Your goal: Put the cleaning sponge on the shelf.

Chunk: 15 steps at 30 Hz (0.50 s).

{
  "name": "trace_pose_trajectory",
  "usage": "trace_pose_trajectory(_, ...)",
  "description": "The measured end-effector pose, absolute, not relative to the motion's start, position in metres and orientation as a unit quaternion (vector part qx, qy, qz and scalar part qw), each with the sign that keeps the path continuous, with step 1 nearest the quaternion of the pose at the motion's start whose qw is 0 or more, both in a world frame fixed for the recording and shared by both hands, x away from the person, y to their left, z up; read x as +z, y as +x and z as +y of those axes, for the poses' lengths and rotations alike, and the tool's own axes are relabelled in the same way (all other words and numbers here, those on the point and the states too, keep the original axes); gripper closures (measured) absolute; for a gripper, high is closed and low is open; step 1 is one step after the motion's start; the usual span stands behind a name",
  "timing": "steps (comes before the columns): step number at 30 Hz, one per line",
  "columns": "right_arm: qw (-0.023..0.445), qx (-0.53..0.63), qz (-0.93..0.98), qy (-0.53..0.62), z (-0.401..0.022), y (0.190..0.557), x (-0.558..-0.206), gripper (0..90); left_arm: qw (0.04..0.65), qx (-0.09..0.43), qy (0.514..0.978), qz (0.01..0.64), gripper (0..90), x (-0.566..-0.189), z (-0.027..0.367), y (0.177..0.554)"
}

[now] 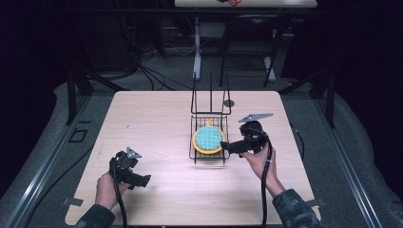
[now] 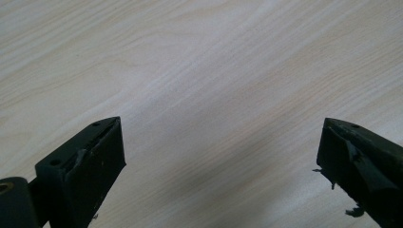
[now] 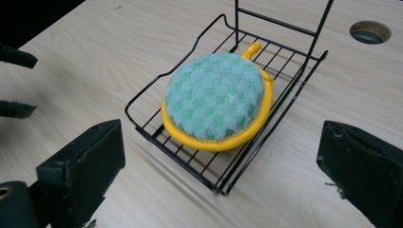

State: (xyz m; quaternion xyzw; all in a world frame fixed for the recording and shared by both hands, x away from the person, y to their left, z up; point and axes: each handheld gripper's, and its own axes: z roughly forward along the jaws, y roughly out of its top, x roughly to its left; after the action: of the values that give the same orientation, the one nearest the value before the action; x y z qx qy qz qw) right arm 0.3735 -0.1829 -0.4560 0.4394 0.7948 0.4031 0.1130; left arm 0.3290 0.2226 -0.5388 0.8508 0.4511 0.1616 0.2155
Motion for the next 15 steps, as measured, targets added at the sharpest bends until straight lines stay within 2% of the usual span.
trace_pose_trajectory(15,0.146,0.4,0.786,0.448,-0.237,0.324,-0.445,0.0,0.229,0.164,0.847,0.451,2.2,-0.54,0.224,0.328)
